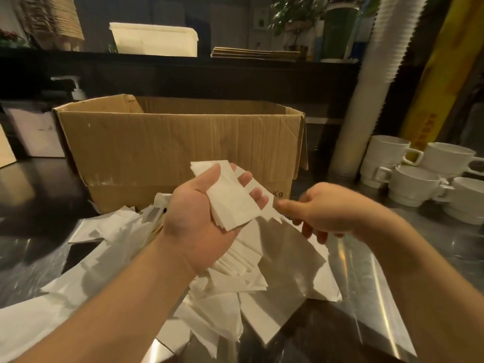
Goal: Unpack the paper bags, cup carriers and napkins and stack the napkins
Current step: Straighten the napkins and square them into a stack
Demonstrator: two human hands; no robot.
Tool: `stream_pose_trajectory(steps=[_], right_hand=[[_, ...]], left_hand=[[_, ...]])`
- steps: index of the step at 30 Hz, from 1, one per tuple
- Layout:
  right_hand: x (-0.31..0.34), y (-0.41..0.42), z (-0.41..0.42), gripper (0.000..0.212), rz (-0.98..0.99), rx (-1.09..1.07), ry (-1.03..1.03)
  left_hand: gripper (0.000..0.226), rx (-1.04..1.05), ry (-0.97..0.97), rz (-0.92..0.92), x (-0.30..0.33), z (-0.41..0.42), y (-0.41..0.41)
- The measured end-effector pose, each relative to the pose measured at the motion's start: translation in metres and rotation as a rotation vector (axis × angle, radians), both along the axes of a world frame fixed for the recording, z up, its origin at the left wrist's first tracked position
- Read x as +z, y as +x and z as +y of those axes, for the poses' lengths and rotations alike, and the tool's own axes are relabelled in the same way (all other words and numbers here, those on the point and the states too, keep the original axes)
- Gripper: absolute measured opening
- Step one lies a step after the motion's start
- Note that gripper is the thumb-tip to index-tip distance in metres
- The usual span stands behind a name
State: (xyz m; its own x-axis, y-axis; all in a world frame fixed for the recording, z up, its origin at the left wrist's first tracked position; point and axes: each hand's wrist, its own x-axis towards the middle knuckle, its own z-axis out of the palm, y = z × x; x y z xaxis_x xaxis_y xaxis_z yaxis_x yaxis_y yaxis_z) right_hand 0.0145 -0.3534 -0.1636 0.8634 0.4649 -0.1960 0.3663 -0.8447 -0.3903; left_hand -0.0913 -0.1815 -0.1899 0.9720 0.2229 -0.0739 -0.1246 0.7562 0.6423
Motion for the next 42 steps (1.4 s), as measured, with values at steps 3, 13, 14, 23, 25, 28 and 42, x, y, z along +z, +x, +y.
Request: stream_pose_trajectory(steps=[3, 13, 14, 23, 25, 28, 42], right_hand=[[-0.011, 0.001, -0.008, 0.056, 0.049, 0.083, -0.098], [-0.020, 0.000, -0.008, 0.031, 0.118, 0.179, -0.055], [-0.019, 0.001, -0.008, 0.027, 0.128, 0.176, -0.026], [-0.004, 0.012, -0.037, 0.017, 0.530, 0.125, 0.729], [-0.008, 0.018, -0.040, 0.014, 0.494, 0.110, 0.644], [-0.021, 0.022, -0.032, 0.015, 0.367, 0.112, 0.419], [-0.027, 0.032, -0.042, 0.015, 0.256, 0.100, -0.008]], left_hand=[[0.046, -0.046, -0.076, -0.030, -0.001, 0.000, -0.001], [0.043, -0.137, -0.054, -0.088, -0.004, -0.003, 0.002], [0.043, -0.137, -0.048, -0.085, -0.005, -0.003, 0.003], [0.040, -0.134, -0.028, -0.066, -0.006, -0.003, 0.004], [0.040, -0.130, -0.028, -0.054, -0.005, -0.003, 0.004], [0.040, -0.127, -0.039, -0.040, -0.005, -0.003, 0.003], [0.041, -0.153, -0.003, -0.019, -0.004, -0.002, 0.001]])
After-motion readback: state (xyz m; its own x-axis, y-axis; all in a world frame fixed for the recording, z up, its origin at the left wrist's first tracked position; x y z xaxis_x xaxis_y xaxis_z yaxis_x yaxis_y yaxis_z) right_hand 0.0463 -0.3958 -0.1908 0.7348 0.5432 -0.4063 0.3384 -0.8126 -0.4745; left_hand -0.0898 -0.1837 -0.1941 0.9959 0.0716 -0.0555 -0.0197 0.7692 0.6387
